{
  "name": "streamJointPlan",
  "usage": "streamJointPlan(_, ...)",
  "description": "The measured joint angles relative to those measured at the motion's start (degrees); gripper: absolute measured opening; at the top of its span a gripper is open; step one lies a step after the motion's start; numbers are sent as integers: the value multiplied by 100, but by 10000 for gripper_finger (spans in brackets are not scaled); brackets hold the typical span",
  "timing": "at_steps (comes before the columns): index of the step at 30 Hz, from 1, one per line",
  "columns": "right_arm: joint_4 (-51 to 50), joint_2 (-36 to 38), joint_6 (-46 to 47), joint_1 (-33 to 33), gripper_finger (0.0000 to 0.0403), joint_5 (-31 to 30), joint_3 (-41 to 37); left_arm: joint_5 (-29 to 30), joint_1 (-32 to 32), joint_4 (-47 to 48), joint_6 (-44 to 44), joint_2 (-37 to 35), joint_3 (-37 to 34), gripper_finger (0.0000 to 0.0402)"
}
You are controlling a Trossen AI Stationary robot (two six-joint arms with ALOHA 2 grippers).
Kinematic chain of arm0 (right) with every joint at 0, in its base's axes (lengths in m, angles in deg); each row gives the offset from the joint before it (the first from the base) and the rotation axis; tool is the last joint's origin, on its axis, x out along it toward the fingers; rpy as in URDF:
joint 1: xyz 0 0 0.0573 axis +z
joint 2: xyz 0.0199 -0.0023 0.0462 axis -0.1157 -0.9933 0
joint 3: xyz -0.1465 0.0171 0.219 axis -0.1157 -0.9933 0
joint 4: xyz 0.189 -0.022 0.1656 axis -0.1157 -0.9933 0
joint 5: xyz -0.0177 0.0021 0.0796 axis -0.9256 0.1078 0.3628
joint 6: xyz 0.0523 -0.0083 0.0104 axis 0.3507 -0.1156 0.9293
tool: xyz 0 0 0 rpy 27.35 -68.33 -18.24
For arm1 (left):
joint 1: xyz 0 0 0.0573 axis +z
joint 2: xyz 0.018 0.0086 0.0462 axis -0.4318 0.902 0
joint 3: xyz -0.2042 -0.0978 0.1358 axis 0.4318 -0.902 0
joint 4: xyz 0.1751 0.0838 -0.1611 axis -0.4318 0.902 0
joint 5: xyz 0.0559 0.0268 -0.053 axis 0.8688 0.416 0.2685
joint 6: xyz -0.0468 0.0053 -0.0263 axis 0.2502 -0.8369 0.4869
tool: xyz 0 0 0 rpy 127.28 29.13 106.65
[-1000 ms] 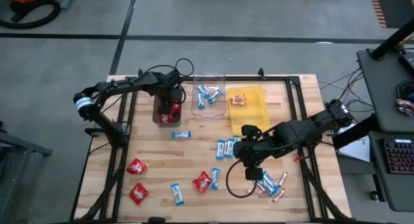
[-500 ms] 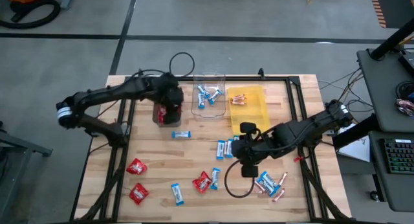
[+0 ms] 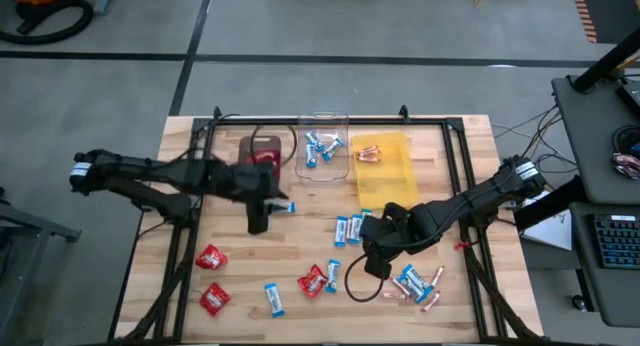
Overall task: Sort candy
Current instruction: Put the white chocolate into the transparent bin
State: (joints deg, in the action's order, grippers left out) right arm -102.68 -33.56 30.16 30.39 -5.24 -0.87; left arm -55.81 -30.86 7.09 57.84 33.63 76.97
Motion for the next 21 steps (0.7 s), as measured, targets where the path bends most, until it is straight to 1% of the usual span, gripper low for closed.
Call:
streamJointPlan(3, 8, 0, 716, 34, 148, 479, -349, 365, -402, -319, 151, 2, -234, 109)
streamJointPlan(5, 10, 0, 1122, 98, 148, 912, -582, 569, -592, -438, 222, 43, -300, 109)
streamJointPlan(7, 15, 0, 1495, 189, 148, 1342, -790, 750, -714, -480, 256, 87, -318, 109)
streamJointPlan(10, 31, 0, 2078, 381, 148, 1770, -1043, 899, -781, -547, 261, 125, -306, 109)
streamJointPlan(15, 126, 0, 3276, 782, 148, 2074, -1352, 920, -781, -643, 193, 130, -290, 109)
streamJointPlan(19, 762, -26, 4014, 1125, 148, 2156, -1523, 927, -781, -691, 74, 130, -290, 109)
streamJointPlan(21, 909, -114, 4252, 1249, 148, 2160, -1574, 929, -777, -759, 42, 130, -290, 109)
